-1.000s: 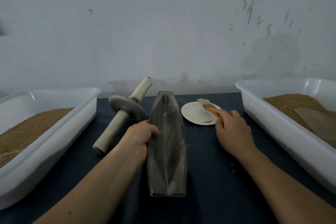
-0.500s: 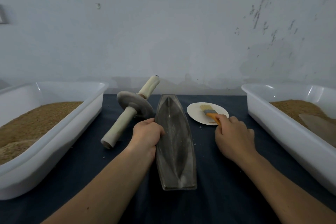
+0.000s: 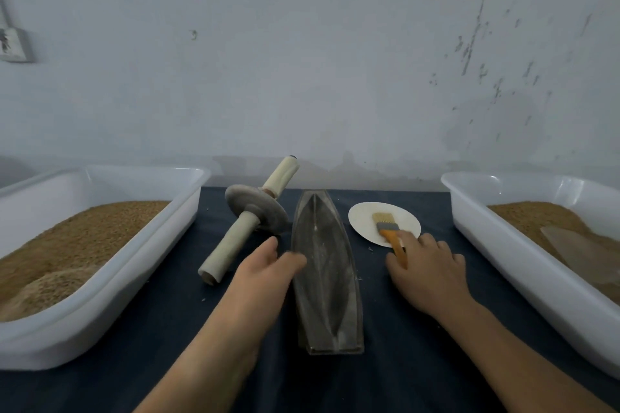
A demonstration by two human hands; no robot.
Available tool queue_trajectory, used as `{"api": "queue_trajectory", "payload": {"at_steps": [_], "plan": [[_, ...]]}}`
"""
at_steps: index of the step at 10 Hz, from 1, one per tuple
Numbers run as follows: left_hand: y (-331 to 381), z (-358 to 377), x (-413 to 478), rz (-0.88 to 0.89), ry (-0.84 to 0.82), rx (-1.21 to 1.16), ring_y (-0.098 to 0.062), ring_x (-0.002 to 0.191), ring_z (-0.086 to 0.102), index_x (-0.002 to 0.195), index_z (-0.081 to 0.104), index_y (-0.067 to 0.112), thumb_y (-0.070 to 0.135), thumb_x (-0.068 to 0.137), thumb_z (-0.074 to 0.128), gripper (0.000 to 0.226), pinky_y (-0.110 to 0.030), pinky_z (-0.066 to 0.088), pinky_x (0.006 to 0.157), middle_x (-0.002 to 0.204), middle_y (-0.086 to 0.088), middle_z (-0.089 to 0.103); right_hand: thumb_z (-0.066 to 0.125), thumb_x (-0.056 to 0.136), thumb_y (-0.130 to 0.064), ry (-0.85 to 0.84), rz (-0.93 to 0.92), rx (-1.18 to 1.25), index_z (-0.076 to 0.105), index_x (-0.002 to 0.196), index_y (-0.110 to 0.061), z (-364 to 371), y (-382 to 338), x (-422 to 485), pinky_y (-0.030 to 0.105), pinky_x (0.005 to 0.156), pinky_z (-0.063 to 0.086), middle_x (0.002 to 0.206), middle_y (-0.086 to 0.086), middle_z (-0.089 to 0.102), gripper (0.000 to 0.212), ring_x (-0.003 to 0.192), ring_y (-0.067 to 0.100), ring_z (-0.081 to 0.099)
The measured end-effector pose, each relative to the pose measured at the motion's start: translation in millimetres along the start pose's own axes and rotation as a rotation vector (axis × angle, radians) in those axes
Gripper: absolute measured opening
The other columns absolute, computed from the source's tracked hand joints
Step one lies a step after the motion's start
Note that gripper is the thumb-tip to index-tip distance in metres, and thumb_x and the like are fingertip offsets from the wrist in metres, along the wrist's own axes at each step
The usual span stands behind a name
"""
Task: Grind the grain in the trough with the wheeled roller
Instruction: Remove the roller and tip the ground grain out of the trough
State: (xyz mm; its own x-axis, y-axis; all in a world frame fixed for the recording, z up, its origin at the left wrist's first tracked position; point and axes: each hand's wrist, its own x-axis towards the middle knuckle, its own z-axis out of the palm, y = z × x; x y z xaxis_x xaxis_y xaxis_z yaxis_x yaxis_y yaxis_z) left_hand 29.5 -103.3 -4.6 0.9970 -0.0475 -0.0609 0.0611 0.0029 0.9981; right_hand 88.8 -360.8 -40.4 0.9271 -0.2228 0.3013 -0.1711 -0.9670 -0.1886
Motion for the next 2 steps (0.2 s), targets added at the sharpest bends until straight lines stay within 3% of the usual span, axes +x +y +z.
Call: {"api": "queue_trajectory", "payload": {"at_steps": [1, 2], "plan": [[-15.5, -30.1, -41.1, 0.185, 0.066, 0.361, 0.017, 0.12, 0.044, 0.133, 0.046, 0.061, 0.06, 0.068, 0.066, 0.068, -0.026, 0.04, 0.102, 0.129, 0.04, 0.049, 0.039, 0.098, -0.056, 0.075, 0.005, 0.095, 0.039, 0.143, -0.033, -27.4, -2.7, 1.4, 0.045, 0.092, 0.043, 0.122, -0.001, 0.054, 0.051, 0.109, 0.021, 0.051], [-23.9, -67.8, -89.0, 0.444, 0.153, 0.987, 0.017, 0.12, 0.047, 0.121, 0.054, 0.064, 0.06, 0.077, 0.066, 0.046, -0.014, 0.042, 0.093, 0.129, 0.042, 0.049, 0.049, 0.094, -0.054, 0.192, -0.099, 0.267, 0.049, 0.127, -0.038, -74.1, 7.7, -29.0, 0.04, 0.082, 0.051, 0.104, -0.015, 0.055, 0.036, 0.093, 0.008, 0.056]]}}
